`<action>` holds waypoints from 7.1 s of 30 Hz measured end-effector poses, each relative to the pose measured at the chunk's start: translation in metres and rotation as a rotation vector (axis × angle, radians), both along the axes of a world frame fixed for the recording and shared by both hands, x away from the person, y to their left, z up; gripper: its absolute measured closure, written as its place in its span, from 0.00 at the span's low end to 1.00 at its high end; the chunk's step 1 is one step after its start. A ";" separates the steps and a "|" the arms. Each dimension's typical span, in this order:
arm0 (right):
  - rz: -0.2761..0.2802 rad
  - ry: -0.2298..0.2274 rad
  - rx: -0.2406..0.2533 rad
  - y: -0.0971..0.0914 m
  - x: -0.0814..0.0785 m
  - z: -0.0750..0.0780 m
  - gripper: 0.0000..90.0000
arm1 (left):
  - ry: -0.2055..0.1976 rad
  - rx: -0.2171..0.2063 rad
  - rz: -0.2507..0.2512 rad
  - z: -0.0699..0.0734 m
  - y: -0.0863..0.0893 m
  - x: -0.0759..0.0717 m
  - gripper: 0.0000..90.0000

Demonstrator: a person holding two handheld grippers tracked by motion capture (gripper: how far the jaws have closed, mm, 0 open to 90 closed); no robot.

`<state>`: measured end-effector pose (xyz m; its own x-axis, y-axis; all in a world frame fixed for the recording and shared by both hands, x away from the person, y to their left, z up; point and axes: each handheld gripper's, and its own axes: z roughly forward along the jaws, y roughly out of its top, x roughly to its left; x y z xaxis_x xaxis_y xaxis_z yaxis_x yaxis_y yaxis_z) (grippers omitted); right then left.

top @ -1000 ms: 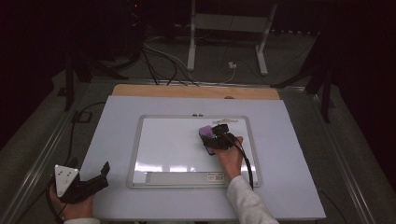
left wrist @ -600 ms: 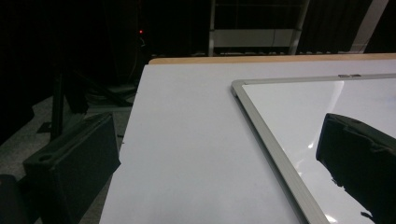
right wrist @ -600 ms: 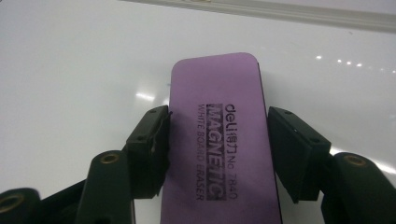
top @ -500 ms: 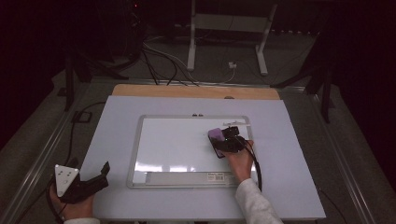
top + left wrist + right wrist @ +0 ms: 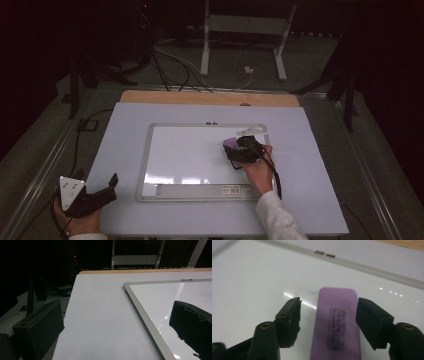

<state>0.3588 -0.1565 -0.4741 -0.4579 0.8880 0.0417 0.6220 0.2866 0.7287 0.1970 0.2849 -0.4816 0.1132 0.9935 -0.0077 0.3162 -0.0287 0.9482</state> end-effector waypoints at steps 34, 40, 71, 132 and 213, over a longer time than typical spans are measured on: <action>-0.018 0.073 -0.083 0.026 0.019 -0.022 0.46 | -0.003 -0.006 0.003 0.001 0.001 -0.001 0.00; -0.103 0.083 -0.087 0.015 0.037 -0.022 0.46 | 0.000 -0.004 0.000 0.000 0.001 0.000 0.00; -0.029 -0.032 -0.109 0.004 0.015 -0.008 0.42 | -0.002 -0.002 0.001 0.000 0.000 -0.001 0.00; -0.267 0.023 -0.012 -0.038 -0.010 0.005 0.71 | 0.001 -0.002 0.000 0.000 -0.001 0.000 0.00; -0.347 0.051 -0.055 -0.074 -0.098 -0.020 0.64 | 0.003 0.002 -0.002 0.000 -0.004 -0.001 0.00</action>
<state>0.2604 -0.2306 -0.4943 -0.1269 0.9919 0.0049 0.7244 0.0893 0.6836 0.1965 0.2813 -0.4816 0.1152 0.9933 -0.0058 0.3192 -0.0315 0.9472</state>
